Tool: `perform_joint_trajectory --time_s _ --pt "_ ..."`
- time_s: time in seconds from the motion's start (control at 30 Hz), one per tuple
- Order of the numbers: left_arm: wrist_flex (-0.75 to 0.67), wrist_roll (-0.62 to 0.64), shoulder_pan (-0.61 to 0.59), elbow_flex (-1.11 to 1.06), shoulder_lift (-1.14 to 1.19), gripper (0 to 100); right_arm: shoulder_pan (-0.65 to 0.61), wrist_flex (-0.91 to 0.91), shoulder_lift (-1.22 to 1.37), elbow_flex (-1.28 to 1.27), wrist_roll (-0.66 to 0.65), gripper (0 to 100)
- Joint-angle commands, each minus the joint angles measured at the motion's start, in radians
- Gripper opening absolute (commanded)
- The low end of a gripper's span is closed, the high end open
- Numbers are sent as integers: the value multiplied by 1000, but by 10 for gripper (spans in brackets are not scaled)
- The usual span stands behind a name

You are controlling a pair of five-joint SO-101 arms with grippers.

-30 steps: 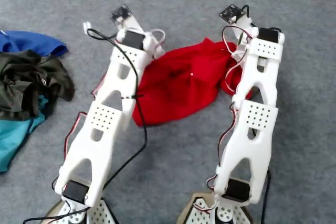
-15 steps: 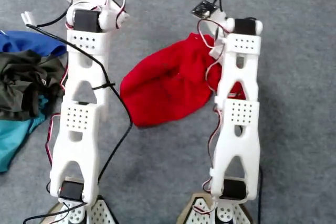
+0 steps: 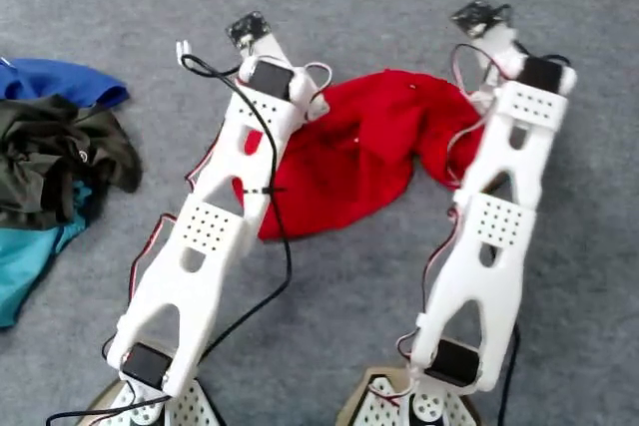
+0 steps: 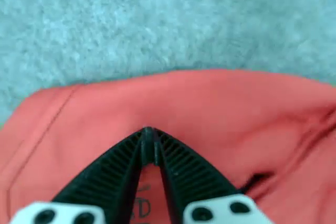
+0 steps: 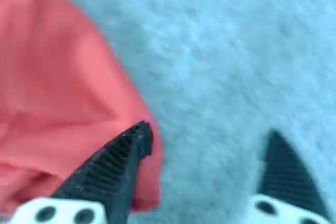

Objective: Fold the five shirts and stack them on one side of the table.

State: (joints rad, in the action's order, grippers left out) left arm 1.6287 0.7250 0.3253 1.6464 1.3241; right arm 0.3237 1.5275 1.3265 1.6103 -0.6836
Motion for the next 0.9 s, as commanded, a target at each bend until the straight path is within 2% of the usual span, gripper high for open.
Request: perform_joint_trajectory --time_s 0.0,0.27,0.47,0.6,0.73,0.87 --pt "-68 -12 -3 23 25 19 71 -44 -36 59 55 425" --pt "-95 -26 -28 25 42 19 117 32 -214 58 52 425" --pt "-97 -26 -29 23 42 19 99 261 -344 54 -98 424" --pt "-92 -26 -31 23 42 19 81 261 -386 -15 -101 372" --pt "-97 -26 -31 23 42 19 27 261 -475 -245 -78 254" --pt "-97 -26 -32 23 42 19 -30 258 -630 -596 -74 199"
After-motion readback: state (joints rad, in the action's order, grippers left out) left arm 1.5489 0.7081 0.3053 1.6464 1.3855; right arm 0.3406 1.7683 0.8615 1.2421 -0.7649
